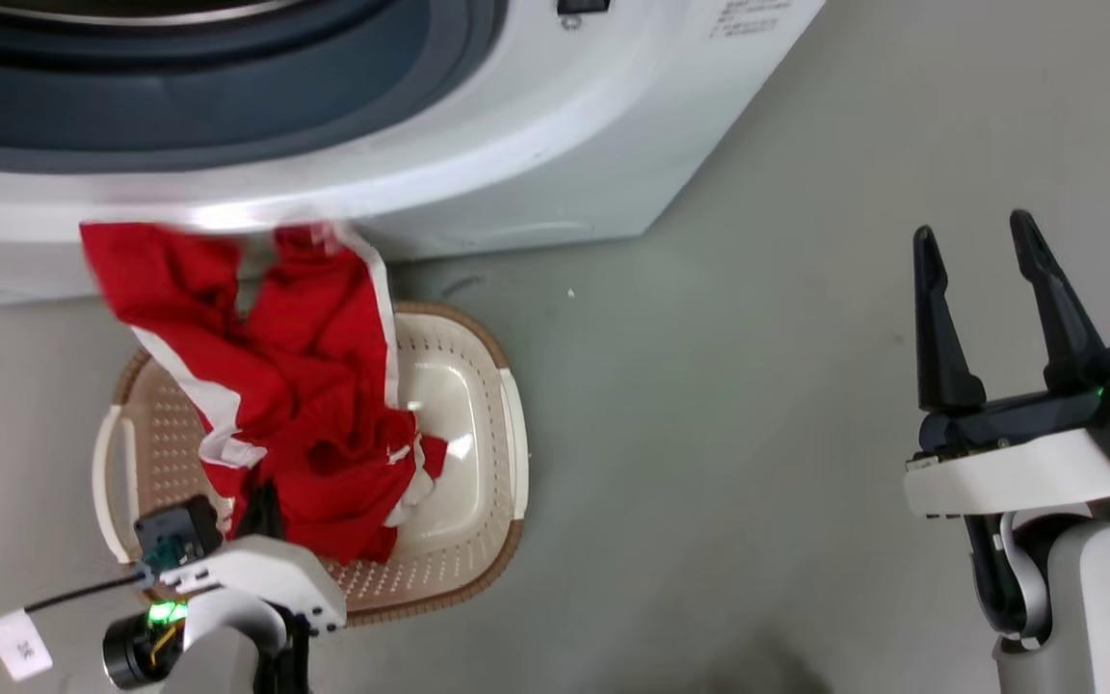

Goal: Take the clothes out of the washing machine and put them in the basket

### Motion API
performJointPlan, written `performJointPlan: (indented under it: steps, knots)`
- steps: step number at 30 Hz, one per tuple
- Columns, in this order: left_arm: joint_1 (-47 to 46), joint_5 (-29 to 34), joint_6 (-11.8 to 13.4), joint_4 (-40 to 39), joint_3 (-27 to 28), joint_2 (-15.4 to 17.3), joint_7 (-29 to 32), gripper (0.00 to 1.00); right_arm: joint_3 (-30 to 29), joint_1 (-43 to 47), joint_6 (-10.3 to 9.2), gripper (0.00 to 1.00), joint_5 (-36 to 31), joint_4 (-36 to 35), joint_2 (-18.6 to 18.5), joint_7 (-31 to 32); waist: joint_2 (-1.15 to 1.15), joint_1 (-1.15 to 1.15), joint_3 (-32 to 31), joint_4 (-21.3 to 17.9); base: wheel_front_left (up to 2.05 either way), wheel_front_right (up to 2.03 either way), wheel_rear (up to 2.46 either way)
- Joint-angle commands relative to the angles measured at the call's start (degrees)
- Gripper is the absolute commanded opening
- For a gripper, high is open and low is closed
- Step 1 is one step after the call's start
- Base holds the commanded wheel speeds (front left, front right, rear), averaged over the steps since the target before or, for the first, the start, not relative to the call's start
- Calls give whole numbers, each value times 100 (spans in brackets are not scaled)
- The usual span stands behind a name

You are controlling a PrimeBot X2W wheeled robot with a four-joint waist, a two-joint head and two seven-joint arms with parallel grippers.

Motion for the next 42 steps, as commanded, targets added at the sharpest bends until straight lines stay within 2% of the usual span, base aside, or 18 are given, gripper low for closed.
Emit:
performJointPlan:
  steps: [1, 11, 19, 27, 28, 29, 30, 35, 42]
  knots:
    - [-204, 75, -36, 94, 67, 28, -25, 0, 32, -136, -4, 100, -2, 31, 1, -42, 0, -1, 388, -80, 0, 0, 0]
    - [-1044, 355, -97, 828, 371, 171, -21, 0, 152, -453, -4, 100, 90, 159, 1, -222, 0, -1, 1086, -350, 0, 0, 0]
    - [-1627, 336, -173, 1866, 425, 249, -22, 0, 238, -608, -4, 100, 82, 192, 1, -299, 0, -1, 1531, -541, 0, 0, 0]
    - [-1884, 310, -160, 2194, 512, 255, -22, 1, 258, -688, -4, 100, 91, 223, 0, -365, 0, -1, 1743, -582, 0, 0, 0]
    - [-1917, 312, -160, 2207, 523, 260, -22, 37, 265, -706, -4, 100, 83, 234, 0, -359, 0, -1, 1752, -582, 0, 0, 0]
    - [-1937, 333, -166, 2227, 516, 259, -22, 89, 277, -724, -4, 100, 71, 248, 0, -364, 0, -1, 1748, -578, 0, 0, 0]
    - [-1953, 325, -177, 2259, 526, 249, -22, 100, 278, -738, -4, 100, 59, 260, 0, -361, 0, -1, 1735, -572, 0, 0, 0]
    - [-1841, 370, -221, 2230, 542, 206, -22, 100, 288, -699, -4, 100, 21, 372, 0, -405, 0, -1, 1396, -498, 0, 0, 0]
    - [-1318, 518, -268, 1693, 631, 19, -22, 100, 261, -533, -4, 100, 13, 586, -2, -430, 0, -1, 456, -297, 0, 0, 0]
